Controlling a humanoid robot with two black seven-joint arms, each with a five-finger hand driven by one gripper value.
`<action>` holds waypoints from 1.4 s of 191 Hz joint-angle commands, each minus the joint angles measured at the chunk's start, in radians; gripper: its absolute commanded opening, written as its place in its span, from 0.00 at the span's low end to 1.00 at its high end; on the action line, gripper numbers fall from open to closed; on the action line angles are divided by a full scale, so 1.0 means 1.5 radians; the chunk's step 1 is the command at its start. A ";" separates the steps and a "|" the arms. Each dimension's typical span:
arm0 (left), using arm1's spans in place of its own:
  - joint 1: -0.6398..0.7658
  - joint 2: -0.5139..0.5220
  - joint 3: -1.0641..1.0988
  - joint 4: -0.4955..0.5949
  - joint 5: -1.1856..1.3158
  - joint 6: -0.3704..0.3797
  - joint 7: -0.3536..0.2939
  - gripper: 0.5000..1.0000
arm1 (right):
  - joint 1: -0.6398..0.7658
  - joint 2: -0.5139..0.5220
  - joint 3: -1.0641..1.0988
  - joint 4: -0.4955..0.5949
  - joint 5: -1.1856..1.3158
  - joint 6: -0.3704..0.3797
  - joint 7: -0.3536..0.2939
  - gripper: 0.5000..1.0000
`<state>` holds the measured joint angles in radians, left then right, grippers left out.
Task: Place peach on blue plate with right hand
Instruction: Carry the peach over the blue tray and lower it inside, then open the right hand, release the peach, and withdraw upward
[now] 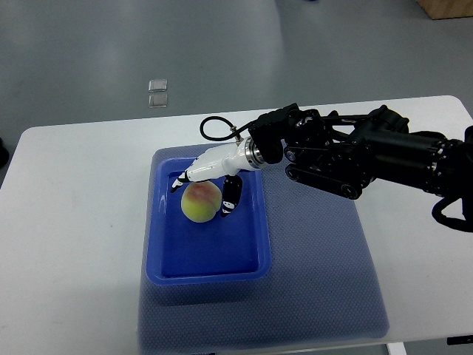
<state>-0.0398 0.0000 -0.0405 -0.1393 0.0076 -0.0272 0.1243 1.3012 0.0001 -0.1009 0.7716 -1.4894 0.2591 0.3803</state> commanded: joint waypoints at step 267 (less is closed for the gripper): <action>-0.001 0.000 -0.001 -0.001 0.000 0.000 0.000 1.00 | -0.294 -0.166 0.456 -0.061 0.872 -0.293 -0.087 0.84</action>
<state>-0.0426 0.0000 -0.0415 -0.1412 0.0077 -0.0272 0.1242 0.8744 -0.2595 0.5815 0.6780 -0.2408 -0.1411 0.2440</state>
